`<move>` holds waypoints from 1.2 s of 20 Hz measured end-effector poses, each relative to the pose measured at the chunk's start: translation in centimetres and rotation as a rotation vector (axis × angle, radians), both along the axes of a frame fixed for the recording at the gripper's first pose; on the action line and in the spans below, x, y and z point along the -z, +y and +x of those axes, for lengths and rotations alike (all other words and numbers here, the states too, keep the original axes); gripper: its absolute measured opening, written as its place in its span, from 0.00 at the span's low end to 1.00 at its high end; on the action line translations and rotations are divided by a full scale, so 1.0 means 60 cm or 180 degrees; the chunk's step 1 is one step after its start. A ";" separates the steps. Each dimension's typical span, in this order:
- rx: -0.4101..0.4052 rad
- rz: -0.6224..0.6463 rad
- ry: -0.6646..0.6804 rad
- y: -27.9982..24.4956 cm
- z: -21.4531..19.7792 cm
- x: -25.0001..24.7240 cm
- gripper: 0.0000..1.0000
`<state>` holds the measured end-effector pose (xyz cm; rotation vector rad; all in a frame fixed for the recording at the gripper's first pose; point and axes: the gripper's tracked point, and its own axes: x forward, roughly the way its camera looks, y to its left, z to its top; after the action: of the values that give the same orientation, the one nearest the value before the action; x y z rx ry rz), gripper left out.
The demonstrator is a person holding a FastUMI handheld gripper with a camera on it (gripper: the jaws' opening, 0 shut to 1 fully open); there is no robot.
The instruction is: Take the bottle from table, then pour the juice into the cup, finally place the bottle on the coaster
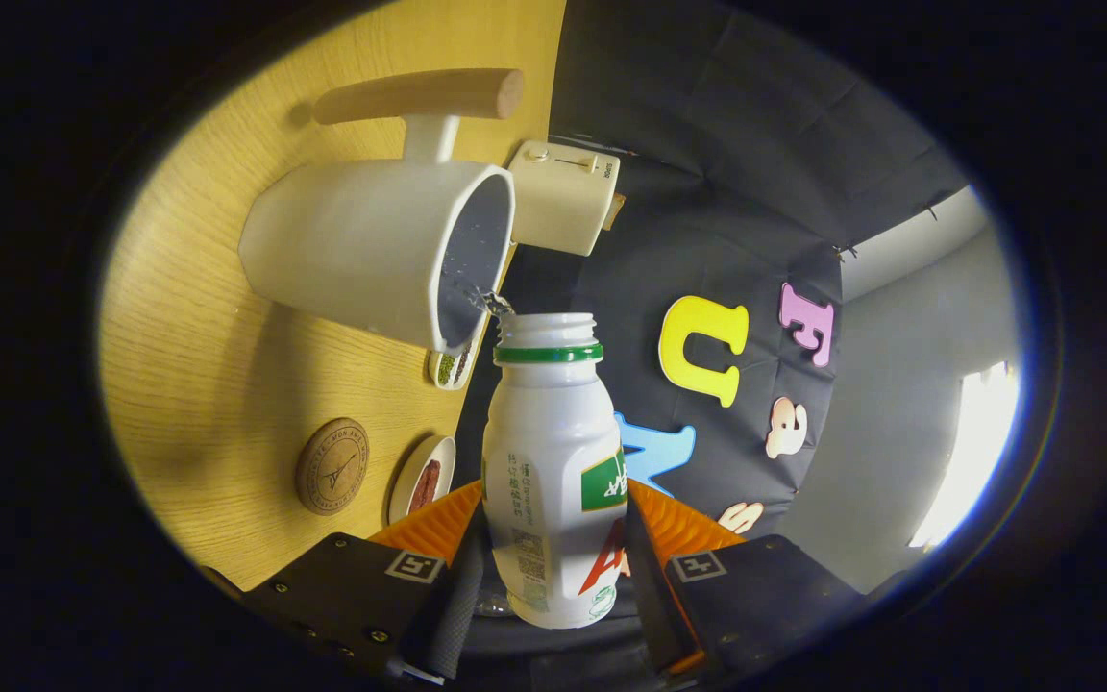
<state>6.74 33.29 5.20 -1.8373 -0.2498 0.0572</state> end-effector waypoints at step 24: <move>0.0034 -0.0354 -0.0024 0.006 -0.008 -0.012 0.71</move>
<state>6.23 33.67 5.93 -1.9496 -0.2461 0.0578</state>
